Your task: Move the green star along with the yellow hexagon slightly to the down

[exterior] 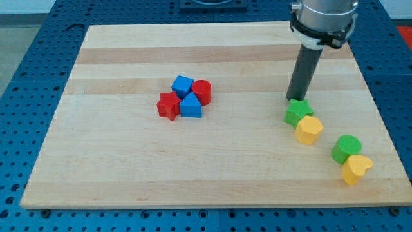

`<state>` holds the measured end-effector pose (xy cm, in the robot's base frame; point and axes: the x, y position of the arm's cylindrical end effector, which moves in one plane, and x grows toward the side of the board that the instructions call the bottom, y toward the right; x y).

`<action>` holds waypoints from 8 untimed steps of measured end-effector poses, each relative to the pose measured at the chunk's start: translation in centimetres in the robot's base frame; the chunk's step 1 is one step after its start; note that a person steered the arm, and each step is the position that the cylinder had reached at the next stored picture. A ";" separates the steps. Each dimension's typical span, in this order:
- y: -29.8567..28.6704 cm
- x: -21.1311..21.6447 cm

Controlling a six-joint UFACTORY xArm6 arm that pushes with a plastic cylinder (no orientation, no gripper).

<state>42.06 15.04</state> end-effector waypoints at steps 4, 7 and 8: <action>-4.0 3.2; -1.4 1.0; -0.5 0.8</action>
<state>42.90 14.52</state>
